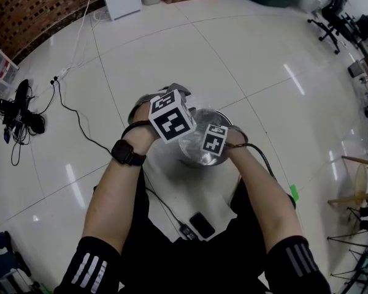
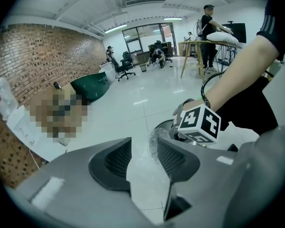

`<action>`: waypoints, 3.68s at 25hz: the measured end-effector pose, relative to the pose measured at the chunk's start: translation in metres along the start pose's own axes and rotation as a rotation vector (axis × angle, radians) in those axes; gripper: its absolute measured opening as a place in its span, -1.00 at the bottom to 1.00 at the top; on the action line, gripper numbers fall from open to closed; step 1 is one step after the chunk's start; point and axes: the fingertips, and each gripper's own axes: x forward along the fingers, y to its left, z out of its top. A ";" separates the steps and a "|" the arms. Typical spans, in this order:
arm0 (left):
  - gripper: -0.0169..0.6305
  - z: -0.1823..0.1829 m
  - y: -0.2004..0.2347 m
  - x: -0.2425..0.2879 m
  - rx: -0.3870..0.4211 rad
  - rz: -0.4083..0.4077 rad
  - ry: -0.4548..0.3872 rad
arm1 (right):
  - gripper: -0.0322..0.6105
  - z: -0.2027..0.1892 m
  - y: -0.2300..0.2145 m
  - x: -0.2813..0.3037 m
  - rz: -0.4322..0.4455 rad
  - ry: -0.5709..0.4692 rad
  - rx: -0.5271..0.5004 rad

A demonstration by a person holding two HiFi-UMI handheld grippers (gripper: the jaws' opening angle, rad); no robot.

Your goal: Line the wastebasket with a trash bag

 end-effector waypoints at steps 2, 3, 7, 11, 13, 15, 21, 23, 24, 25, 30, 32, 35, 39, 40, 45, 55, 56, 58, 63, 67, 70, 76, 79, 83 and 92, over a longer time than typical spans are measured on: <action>-0.44 0.001 -0.006 0.000 0.008 -0.011 0.001 | -0.88 -0.025 0.010 0.009 0.022 0.094 -0.045; -0.44 0.000 -0.008 0.001 0.011 -0.016 0.003 | -0.88 -0.036 0.015 0.016 0.033 0.132 -0.065; -0.44 0.001 -0.012 0.000 0.015 -0.023 0.006 | -0.88 -0.055 0.034 0.044 0.083 0.221 -0.110; -0.44 -0.004 -0.006 0.000 0.004 -0.022 0.013 | -0.88 -0.043 0.041 0.070 0.127 0.229 -0.134; -0.44 -0.007 -0.002 0.000 -0.004 -0.018 0.018 | -0.88 -0.038 0.042 0.081 0.146 0.232 -0.143; -0.44 -0.007 -0.002 0.001 -0.012 -0.014 0.021 | -0.88 -0.039 0.042 0.093 0.164 0.249 -0.147; -0.44 -0.007 0.003 0.000 -0.014 0.000 0.010 | -0.77 -0.026 0.034 0.098 0.169 0.201 -0.126; -0.44 -0.010 0.006 -0.002 -0.020 0.004 0.008 | -0.59 -0.016 0.036 0.084 0.168 0.154 -0.121; -0.44 -0.011 0.007 -0.002 -0.023 0.005 0.008 | -0.55 -0.013 0.038 0.076 0.162 0.135 -0.126; -0.44 -0.012 0.008 -0.003 -0.026 0.005 0.006 | -0.55 -0.011 0.038 0.066 0.152 0.118 -0.132; -0.44 -0.009 0.009 -0.010 -0.026 0.006 -0.010 | -0.55 -0.002 0.025 0.002 0.058 0.010 -0.114; -0.44 -0.010 0.011 -0.013 -0.035 0.012 -0.015 | -0.55 0.002 0.014 -0.026 0.001 -0.043 -0.092; -0.44 -0.012 0.017 -0.018 -0.047 0.024 -0.019 | -0.54 0.015 -0.013 -0.072 -0.114 -0.127 -0.063; -0.44 -0.016 0.020 -0.023 -0.057 0.033 -0.017 | -0.39 0.048 -0.044 -0.115 -0.224 -0.231 -0.075; -0.44 -0.016 0.021 -0.024 -0.058 0.034 -0.019 | -0.38 0.057 -0.048 -0.118 -0.240 -0.243 -0.091; -0.44 -0.015 0.022 -0.025 -0.062 0.033 -0.024 | -0.35 0.084 -0.057 -0.097 -0.270 -0.230 -0.170; -0.44 -0.020 0.026 -0.021 -0.064 0.026 -0.022 | -0.88 0.058 -0.049 -0.090 -0.274 -0.224 -0.125; -0.44 -0.020 0.024 -0.020 -0.065 0.022 -0.022 | -0.87 0.053 -0.048 -0.100 -0.278 -0.241 -0.106; -0.44 -0.019 0.020 -0.018 -0.066 0.007 -0.020 | -0.88 0.040 -0.046 -0.123 -0.284 -0.271 -0.074; -0.52 -0.015 0.002 -0.007 -0.056 -0.051 -0.010 | -0.88 -0.008 -0.026 -0.157 -0.258 -0.252 -0.083; -0.54 -0.017 -0.018 0.011 -0.037 -0.122 0.015 | -0.88 -0.048 -0.006 -0.156 -0.170 -0.234 -0.022; -0.57 -0.025 -0.037 0.031 -0.018 -0.188 0.067 | -0.88 -0.067 0.005 -0.147 -0.099 -0.248 0.039; -0.63 -0.042 -0.119 0.065 0.058 -0.472 0.196 | -0.88 -0.098 0.022 -0.119 0.026 -0.193 0.055; -0.63 -0.042 -0.148 0.076 0.079 -0.555 0.226 | -0.88 -0.108 0.029 -0.105 0.089 -0.175 0.051; -0.63 -0.062 -0.161 0.097 0.094 -0.570 0.295 | -0.87 -0.129 0.044 -0.082 0.176 -0.121 0.085; -0.66 -0.082 -0.176 0.133 0.037 -0.599 0.364 | -0.87 -0.136 0.055 -0.072 0.235 -0.100 0.099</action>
